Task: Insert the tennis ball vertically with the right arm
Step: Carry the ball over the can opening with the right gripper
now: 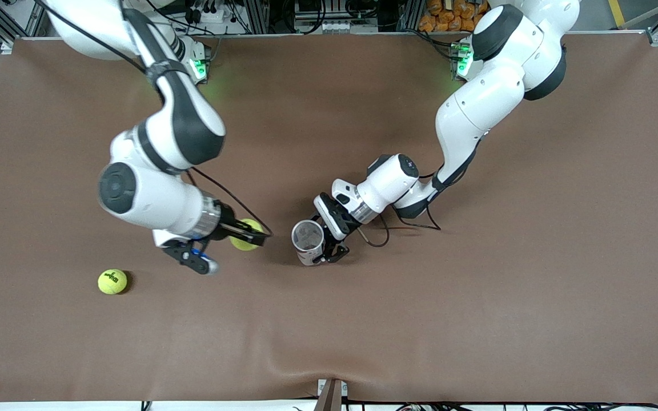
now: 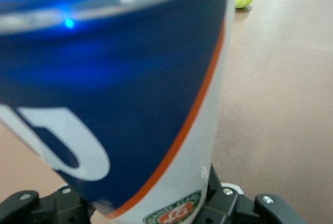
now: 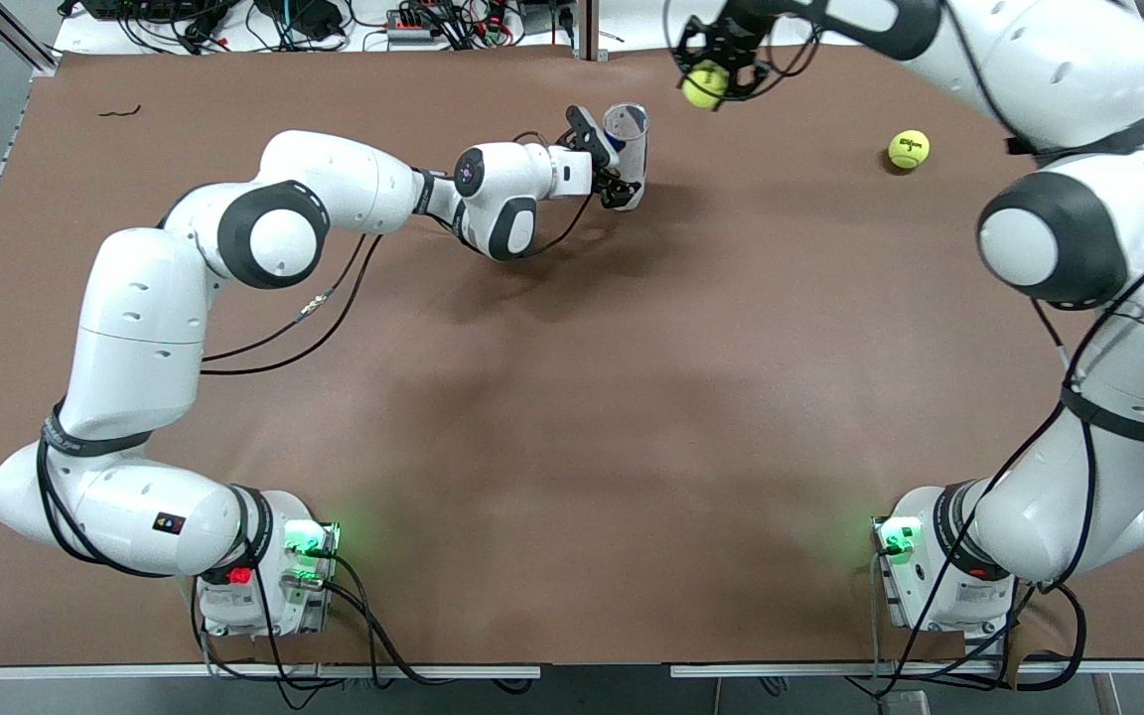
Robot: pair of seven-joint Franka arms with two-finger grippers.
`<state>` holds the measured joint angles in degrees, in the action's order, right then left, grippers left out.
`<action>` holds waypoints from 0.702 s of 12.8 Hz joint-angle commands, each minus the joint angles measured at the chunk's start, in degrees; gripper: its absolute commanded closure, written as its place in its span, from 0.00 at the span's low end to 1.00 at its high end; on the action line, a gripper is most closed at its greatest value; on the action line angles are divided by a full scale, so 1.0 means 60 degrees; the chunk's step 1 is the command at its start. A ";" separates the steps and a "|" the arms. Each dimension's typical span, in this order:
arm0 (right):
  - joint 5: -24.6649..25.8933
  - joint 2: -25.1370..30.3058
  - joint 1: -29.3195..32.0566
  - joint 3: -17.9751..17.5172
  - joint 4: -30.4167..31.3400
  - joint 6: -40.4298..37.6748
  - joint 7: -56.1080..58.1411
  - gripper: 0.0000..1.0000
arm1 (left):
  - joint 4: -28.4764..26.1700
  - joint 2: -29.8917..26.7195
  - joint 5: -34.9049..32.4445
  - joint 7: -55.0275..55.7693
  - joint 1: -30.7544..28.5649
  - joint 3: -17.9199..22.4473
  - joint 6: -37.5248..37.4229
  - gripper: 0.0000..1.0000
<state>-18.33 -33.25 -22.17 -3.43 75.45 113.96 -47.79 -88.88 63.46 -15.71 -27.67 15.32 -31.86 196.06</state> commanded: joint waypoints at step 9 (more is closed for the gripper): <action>-0.0256 -0.0961 -0.1461 0.0102 -0.0768 0.1076 -0.1952 0.37 | -0.0026 -0.0045 -0.0019 0.0129 0.0113 0.0125 0.0078 0.23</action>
<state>-18.68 -38.17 -30.93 -3.25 72.66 121.03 -59.14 -88.91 63.46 -15.71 -27.67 15.33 -31.85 196.05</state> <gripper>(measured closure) 0.339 0.225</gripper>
